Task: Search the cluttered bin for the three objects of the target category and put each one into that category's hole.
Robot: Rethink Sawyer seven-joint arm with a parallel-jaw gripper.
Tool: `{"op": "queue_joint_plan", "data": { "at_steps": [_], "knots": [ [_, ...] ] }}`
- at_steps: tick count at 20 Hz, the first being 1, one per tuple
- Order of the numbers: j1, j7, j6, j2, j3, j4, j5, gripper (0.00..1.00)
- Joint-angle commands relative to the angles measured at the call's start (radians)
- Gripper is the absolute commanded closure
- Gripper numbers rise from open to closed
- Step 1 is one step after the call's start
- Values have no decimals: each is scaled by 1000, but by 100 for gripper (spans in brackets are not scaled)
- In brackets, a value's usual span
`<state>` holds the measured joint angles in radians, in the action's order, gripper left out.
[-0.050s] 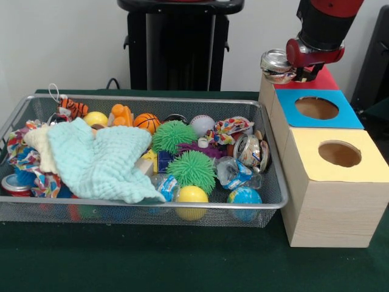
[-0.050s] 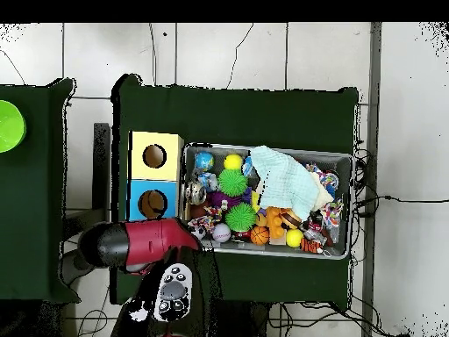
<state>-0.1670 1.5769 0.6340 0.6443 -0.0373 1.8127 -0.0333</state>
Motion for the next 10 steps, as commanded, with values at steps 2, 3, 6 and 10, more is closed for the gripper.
{"op": "queue_joint_plan", "data": {
  "at_steps": [2, 3, 6, 10],
  "knots": [
    [-5, 230, -56, -74, 52, -48, -59, 0],
    [-6, 235, -54, -72, 49, -47, -63, 0],
    [-11, 251, -37, -62, 41, -46, -74, 0],
    [-18, 259, 3, -25, 33, -35, -87, 0]
  ]
}}
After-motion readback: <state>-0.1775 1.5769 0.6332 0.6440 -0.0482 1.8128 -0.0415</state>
